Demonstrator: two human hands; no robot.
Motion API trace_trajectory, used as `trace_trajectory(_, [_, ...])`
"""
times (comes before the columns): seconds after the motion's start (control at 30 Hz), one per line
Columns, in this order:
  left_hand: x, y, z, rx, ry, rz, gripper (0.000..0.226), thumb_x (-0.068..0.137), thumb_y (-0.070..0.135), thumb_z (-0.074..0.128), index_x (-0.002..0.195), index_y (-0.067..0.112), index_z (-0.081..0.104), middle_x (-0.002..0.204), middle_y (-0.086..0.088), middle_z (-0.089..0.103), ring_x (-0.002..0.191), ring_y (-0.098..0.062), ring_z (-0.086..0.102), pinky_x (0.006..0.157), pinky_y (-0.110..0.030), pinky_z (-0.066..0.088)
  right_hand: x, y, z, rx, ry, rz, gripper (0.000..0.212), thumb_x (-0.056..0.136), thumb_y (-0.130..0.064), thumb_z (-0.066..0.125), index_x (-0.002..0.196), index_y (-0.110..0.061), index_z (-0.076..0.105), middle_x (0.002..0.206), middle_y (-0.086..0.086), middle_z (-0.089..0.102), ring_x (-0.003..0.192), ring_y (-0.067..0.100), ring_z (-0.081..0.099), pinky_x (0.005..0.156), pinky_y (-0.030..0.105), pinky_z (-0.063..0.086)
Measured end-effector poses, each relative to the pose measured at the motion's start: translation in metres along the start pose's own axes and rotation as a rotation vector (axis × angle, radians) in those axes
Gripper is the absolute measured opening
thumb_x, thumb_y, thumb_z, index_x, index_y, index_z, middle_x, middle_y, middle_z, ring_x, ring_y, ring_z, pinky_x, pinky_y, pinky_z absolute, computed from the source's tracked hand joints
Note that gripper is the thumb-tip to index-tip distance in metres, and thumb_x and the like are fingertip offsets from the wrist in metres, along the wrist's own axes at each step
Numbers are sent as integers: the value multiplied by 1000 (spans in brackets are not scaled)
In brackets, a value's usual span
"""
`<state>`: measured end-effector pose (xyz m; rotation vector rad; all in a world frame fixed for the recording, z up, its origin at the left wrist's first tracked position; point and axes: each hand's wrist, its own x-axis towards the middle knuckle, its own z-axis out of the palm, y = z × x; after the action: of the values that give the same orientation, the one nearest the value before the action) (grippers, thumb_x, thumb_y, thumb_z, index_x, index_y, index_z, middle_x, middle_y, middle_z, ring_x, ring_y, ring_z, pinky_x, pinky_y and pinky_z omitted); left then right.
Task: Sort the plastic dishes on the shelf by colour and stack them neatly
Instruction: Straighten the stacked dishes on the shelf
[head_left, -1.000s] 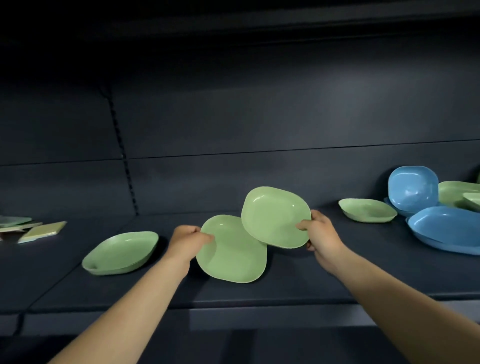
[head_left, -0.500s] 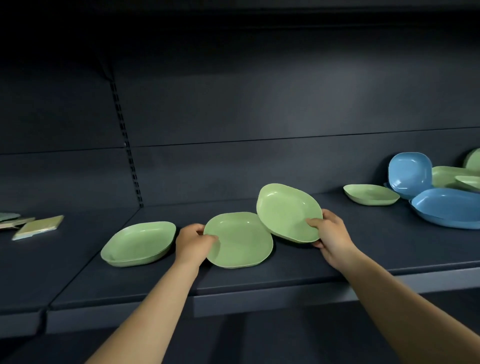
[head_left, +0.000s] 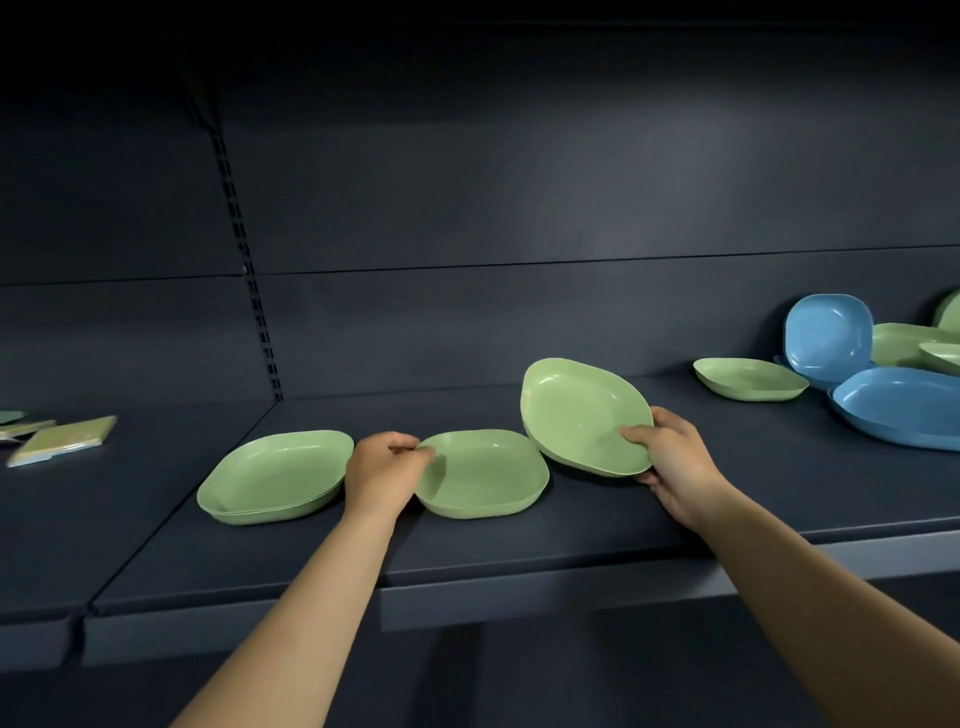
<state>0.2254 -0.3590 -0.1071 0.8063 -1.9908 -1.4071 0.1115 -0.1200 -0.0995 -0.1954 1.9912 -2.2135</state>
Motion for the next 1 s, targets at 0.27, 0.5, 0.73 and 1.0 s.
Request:
trace_trajectory(0.27, [-2,1,-6,-254,-76,-18,9,86,18,66,93,13,69,96,-5,69,100,-22,62,88,-28,45,-4,-2,24,-304,-52,24,10,90,-3,51,89,-10,57,73,9,56,53,19,44,37,19,29])
trace_trajectory(0.5, [-4,3,-6,-280,-65,-33,11,89,20,62,79,17,65,96,-6,66,98,-22,60,86,-29,42,-15,-14,73,-625,-66,-24,16,79,-2,42,67,-13,41,60,6,43,48,20,39,43,20,29])
trace_trajectory(0.73, [-3,-1,-7,-185,-151,9,43,78,4,73,119,3,62,110,-7,63,100,-15,56,85,-23,38,-21,-7,83,-805,-109,-5,17,73,-3,51,68,-15,41,67,2,42,65,22,38,53,24,30])
trace_trajectory(1.0, [-1,2,-16,55,-299,13,33,71,-13,66,91,12,71,87,-4,69,80,-18,61,66,-21,45,-13,-11,72,-741,-303,146,40,76,-4,75,113,-11,61,74,7,44,56,16,28,44,24,24])
